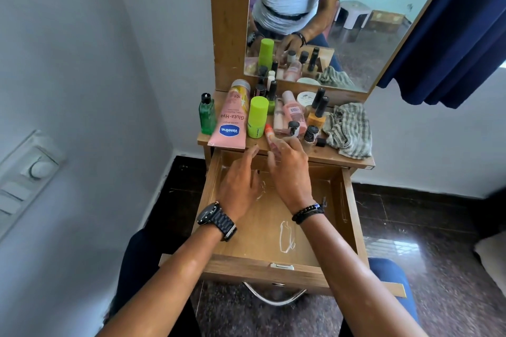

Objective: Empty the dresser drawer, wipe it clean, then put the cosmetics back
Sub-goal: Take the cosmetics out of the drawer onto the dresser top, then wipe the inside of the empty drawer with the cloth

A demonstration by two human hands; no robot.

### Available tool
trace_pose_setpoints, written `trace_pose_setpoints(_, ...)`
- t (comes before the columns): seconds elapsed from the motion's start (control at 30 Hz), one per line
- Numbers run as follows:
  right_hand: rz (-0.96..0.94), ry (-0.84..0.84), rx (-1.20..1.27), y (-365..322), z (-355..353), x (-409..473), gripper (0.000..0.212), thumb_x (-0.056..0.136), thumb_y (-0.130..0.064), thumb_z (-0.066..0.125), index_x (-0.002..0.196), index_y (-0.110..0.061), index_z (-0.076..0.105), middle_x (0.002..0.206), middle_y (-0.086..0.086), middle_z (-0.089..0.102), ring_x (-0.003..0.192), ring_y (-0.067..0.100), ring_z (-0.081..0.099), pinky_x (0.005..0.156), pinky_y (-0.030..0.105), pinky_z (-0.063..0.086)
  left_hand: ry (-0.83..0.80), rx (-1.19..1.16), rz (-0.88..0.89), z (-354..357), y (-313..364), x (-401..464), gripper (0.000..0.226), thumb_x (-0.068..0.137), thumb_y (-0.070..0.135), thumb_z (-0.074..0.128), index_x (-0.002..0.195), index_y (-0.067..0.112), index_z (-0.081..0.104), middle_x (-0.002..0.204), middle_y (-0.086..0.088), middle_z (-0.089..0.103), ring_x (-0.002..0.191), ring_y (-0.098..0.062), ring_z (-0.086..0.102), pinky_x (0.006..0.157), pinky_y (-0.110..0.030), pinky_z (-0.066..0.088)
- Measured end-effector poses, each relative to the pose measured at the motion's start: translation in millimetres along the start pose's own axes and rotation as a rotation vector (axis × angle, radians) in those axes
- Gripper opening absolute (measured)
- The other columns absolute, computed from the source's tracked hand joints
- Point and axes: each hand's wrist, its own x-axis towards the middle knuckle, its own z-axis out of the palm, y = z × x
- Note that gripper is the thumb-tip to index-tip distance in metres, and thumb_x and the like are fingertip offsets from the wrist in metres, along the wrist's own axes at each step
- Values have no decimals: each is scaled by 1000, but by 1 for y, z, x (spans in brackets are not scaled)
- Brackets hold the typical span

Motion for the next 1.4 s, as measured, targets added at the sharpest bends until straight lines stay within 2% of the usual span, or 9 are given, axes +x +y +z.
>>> trace_pose_setpoints(0.23, 3, 129, 76, 12, 13, 2, 8, 93, -10, 54, 98, -8, 61, 95, 5, 62, 83, 19, 57, 73, 37, 50, -5, 6, -16, 4, -2, -2, 56, 90, 9, 51, 141, 19, 31, 135, -2, 51, 119, -15, 52, 94, -29, 45)
trace_pose_setpoints(0.43, -4, 131, 125, 17, 1, -5, 4, 88, -10, 63, 85, -10, 66, 86, 0, 65, 73, 8, 57, 70, 20, 49, -33, 29, -13, 2, 0, -4, 58, 90, 10, 52, 142, 18, 30, 132, -4, 54, 118, -15, 52, 92, -26, 44)
trace_pose_setpoints(0.53, 40, 147, 189, 30, -22, -18, 2, 86, -11, 67, 85, -13, 67, 84, -6, 64, 69, 0, 56, 68, 4, 44, -40, -7, 21, 1, 12, -5, 55, 89, 6, 51, 140, 16, 33, 133, -4, 53, 120, -16, 51, 96, -20, 40)
trace_pose_setpoints(0.73, 175, 265, 213, 72, -83, -20, 4, 83, -8, 69, 83, -12, 69, 81, -3, 68, 70, 6, 61, 67, 1, 43, -133, -116, 149, 21, 65, -2, 44, 90, 8, 51, 132, 16, 43, 132, 0, 53, 117, -13, 51, 97, -26, 45)
trace_pose_setpoints(0.9, 283, 319, 177, 112, -108, 8, 2, 86, -11, 65, 86, -13, 67, 87, 4, 68, 81, 19, 63, 77, 32, 54, -226, -149, 253, 49, 115, 22, 42, 90, 2, 47, 131, 10, 44, 136, -5, 46, 120, -16, 48, 99, -19, 40)
trace_pose_setpoints(1.0, 463, 271, 179, 135, -109, 31, 16, 88, -23, 63, 100, -12, 64, 101, 7, 68, 93, 23, 63, 84, 37, 52, -268, -110, 265, 62, 135, 40, 42, 91, 2, 44, 133, 9, 44, 147, -6, 34, 135, -16, 34, 106, -14, 20)
trace_pose_setpoints(1.1, 632, 152, 235, 146, -105, 49, 33, 88, -33, 62, 116, -14, 59, 117, 11, 65, 103, 25, 63, 90, 44, 53, -340, -73, 206, 71, 146, 54, 45, 93, 5, 42, 137, 10, 38, 153, -7, 22, 138, -20, 30, 104, -18, 27)
trace_pose_setpoints(1.23, 646, 182, 242, 147, -97, 52, 39, 80, -31, 73, 113, -13, 62, 109, 8, 70, 94, 20, 66, 84, 32, 54, -538, 13, 71, 81, 152, 63, 58, 94, 4, 39, 147, 11, 18, 158, -6, 1, 143, -25, 18, 113, -33, 25)
trace_pose_setpoints(1.4, 624, 318, 337, 143, -103, 48, 36, 77, -14, 76, 109, -10, 62, 92, 4, 72, 78, 11, 64, 72, 21, 52, -569, 8, 58, 83, 152, 63, 59, 94, 2, 38, 148, 9, 15, 158, -5, 2, 143, -25, 18, 113, -35, 26)
